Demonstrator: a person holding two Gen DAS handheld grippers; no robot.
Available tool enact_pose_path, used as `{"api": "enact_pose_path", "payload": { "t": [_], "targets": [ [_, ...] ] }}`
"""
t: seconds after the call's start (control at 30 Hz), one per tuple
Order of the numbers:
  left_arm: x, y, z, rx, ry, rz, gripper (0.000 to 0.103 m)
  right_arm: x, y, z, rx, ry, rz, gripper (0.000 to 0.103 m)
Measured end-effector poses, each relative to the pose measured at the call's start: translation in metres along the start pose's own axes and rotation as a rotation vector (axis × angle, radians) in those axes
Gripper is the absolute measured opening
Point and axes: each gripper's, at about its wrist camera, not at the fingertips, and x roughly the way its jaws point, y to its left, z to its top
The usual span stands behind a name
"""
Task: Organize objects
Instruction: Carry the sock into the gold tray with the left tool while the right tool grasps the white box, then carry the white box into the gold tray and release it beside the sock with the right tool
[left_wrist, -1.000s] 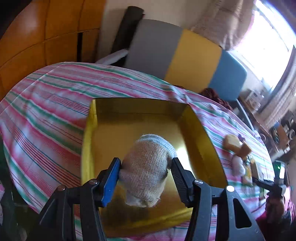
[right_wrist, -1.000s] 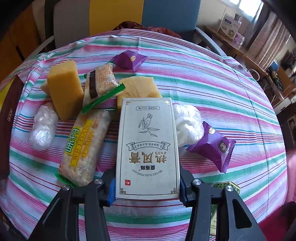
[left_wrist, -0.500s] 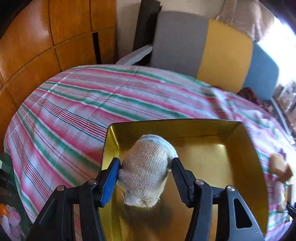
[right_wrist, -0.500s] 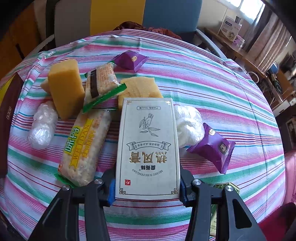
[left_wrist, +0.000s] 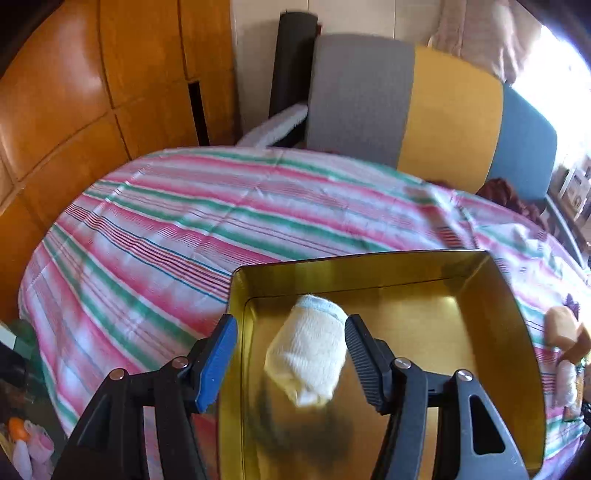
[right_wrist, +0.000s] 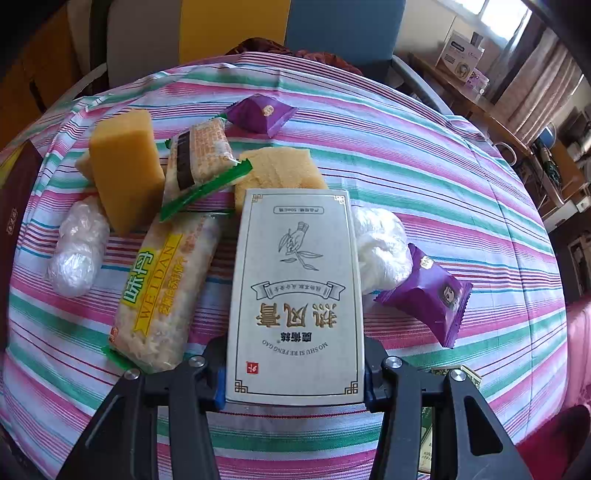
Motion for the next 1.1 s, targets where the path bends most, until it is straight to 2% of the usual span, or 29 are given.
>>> {"api": "enact_pose_path", "payload": {
  "t": [0.1,0.3,0.43,0.53,0.63,0.77,0.9,1.1],
  "targets": [
    [-0.032,0.004,-0.018,-0.03,-0.035,-0.051,0.061,-0.006,-0.003,0.0,0.015,-0.018,-0.008,0.051],
    [-0.076,0.0,-0.061,-0.014,-0.055,-0.077,0.061,-0.013,-0.005,-0.001,0.05,-0.036,0.004,0.051],
    [-0.093,0.0,-0.079,-0.038,-0.06,-0.064,0.061,-0.031,-0.01,0.001,0.094,-0.093,0.014,0.051],
    [-0.098,0.006,-0.086,-0.075,-0.052,-0.081,0.061,-0.055,-0.011,0.005,0.12,-0.153,0.018,0.051],
    [-0.099,0.008,-0.09,-0.077,-0.053,-0.076,0.061,-0.081,0.008,0.01,0.116,-0.192,0.084,0.051],
    [-0.101,0.011,-0.094,-0.076,-0.059,-0.056,0.061,-0.11,0.066,0.019,0.029,-0.221,0.218,0.051],
    [-0.099,0.019,-0.098,-0.1,-0.04,-0.065,0.061,-0.134,0.157,0.023,-0.147,-0.218,0.352,0.051],
    [-0.096,0.048,-0.106,-0.171,-0.014,-0.075,0.061,-0.144,0.29,0.022,-0.382,-0.124,0.493,0.051]
  ]
}}
